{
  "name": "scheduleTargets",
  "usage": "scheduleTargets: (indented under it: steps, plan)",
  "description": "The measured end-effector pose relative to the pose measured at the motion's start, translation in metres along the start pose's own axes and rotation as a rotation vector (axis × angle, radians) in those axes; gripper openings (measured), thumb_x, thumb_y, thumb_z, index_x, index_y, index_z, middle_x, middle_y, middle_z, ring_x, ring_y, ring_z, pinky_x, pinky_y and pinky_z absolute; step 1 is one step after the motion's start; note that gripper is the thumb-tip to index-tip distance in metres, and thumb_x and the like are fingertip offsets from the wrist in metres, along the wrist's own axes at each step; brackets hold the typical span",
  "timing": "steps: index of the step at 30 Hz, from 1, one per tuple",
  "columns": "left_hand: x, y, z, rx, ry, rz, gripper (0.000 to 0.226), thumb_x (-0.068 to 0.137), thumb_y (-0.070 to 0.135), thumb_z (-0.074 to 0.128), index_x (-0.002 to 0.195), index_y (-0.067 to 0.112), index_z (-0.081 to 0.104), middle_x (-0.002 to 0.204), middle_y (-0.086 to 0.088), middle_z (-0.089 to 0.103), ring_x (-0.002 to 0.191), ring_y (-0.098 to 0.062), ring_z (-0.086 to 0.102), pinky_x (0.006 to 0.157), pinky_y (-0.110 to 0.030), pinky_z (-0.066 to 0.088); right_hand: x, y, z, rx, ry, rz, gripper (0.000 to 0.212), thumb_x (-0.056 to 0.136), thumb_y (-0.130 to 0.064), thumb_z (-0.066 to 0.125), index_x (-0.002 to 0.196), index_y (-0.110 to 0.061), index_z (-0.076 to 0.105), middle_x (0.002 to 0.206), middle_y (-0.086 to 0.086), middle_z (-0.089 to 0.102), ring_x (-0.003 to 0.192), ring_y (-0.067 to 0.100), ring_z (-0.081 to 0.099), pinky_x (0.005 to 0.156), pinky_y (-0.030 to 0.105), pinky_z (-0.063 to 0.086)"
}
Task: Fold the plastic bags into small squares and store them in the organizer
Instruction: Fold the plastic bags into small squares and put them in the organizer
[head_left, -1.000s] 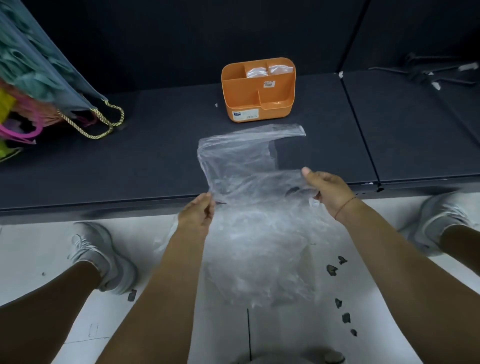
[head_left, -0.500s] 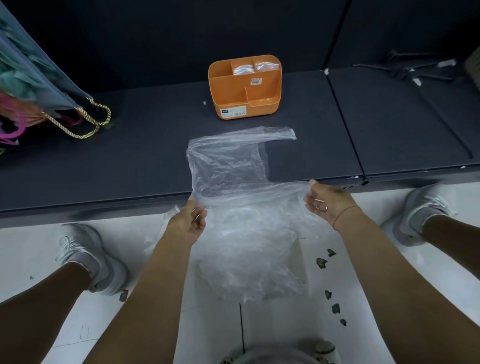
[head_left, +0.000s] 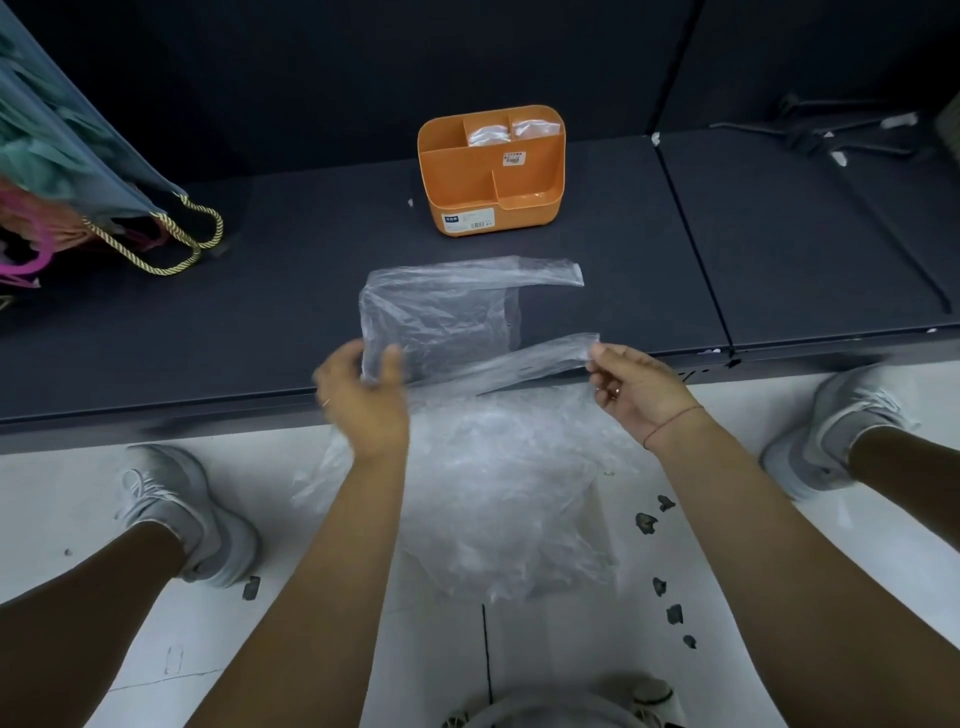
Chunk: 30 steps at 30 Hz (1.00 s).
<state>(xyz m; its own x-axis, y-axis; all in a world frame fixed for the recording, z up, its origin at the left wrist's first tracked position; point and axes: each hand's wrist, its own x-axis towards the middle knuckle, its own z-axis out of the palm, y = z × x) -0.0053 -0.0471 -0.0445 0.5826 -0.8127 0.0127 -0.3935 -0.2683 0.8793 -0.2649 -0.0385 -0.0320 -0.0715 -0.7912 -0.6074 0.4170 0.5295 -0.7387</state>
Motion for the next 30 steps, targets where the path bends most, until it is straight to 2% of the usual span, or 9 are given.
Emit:
scheduleTargets:
  steps: [3,6,9,11,15,19,22,27,30]
  plan:
    - [-0.022,0.054,0.017,-0.082,-0.559,0.119,0.027,0.094,0.033,0.064,0.115,0.017,0.067,0.108,0.015,0.062,0.094,0.016,0.054,0.085,-0.002,0.040,-0.013,-0.005,0.027,-0.002,-0.120,-0.053,0.015,0.088,-0.013,0.065,0.073,-0.017,0.063,0.070,-0.004,0.060,0.063,0.007,0.051,0.058,0.018,0.042]
    - [-0.027,0.080,0.031,-0.108,-0.768,0.121,0.026,0.093,0.031,0.065,0.115,0.018,0.067,0.104,0.015,0.065,0.094,0.012,0.057,0.086,-0.006,0.043,-0.022,-0.013,0.048,-0.013,-0.250,-0.112,0.008,0.080,-0.017,0.068,0.074,-0.016,0.062,0.068,-0.005,0.058,0.062,0.006,0.051,0.058,0.019,0.041]
    - [-0.020,0.086,0.028,-0.210,-0.782,0.038,0.003,0.090,0.021,0.070,0.088,0.018,0.071,0.083,0.011,0.069,0.077,0.003,0.061,0.075,-0.011,0.048,-0.025,-0.019,0.055,-0.016,-0.334,-0.136,0.007,0.076,-0.019,0.068,0.070,-0.016,0.064,0.064,-0.004,0.055,0.059,0.008,0.051,0.058,0.019,0.043]
    - [-0.015,0.088,0.023,-0.205,-0.746,0.037,0.008,0.089,0.019,0.072,0.082,0.014,0.069,0.077,0.006,0.066,0.071,0.001,0.059,0.069,-0.010,0.048,-0.023,-0.021,0.055,0.011,-0.365,-0.116,0.012,0.078,-0.018,0.066,0.067,-0.018,0.062,0.062,-0.004,0.056,0.056,0.009,0.051,0.058,0.020,0.045]
    - [-0.006,0.090,0.016,-0.159,-0.733,0.041,0.010,0.088,0.018,0.072,0.080,0.015,0.068,0.080,-0.004,0.067,0.072,-0.007,0.059,0.068,-0.016,0.049,-0.017,-0.021,0.056,0.097,-0.426,-0.061,0.010,0.090,-0.022,0.057,0.092,-0.013,0.060,0.074,-0.001,0.064,0.059,0.009,0.053,0.061,0.020,0.049]
    - [-0.001,0.094,0.013,-0.141,-0.742,0.075,0.008,0.089,0.018,0.072,0.081,0.020,0.071,0.090,-0.018,0.070,0.077,-0.012,0.059,0.075,-0.021,0.052,-0.014,-0.022,0.057,-0.009,-0.441,-0.047,0.029,0.080,-0.015,0.064,0.109,-0.007,0.063,0.073,-0.001,0.060,0.062,0.007,0.051,0.065,0.020,0.049]
    - [0.002,0.096,0.011,-0.120,-0.760,0.110,0.007,0.088,0.020,0.072,0.082,0.022,0.073,0.097,-0.025,0.067,0.077,-0.017,0.058,0.081,-0.037,0.055,-0.014,-0.023,0.059,-0.153,-0.431,-0.075,0.010,0.084,-0.009,0.064,0.094,-0.008,0.065,0.061,-0.006,0.052,0.057,0.007,0.042,0.065,0.022,0.045]
    - [0.005,0.100,0.009,-0.127,-0.738,0.143,0.011,0.086,0.018,0.075,0.077,0.024,0.073,0.082,-0.027,0.062,0.071,-0.019,0.052,0.071,-0.033,0.050,-0.014,-0.027,0.066,-0.376,-0.171,-0.314,0.020,0.083,-0.003,0.072,0.072,-0.011,0.058,0.060,-0.006,0.054,0.052,0.006,0.047,0.056,0.019,0.045]
    - [0.006,0.096,0.008,-0.048,-0.773,0.173,0.010,0.078,0.021,0.081,0.077,0.020,0.071,0.070,-0.013,0.057,0.061,-0.012,0.047,0.062,-0.025,0.045,-0.014,-0.027,0.068,-0.368,0.005,-0.409,0.021,0.084,0.002,0.069,0.073,-0.008,0.054,0.064,0.004,0.060,0.051,0.008,0.058,0.055,0.020,0.050]
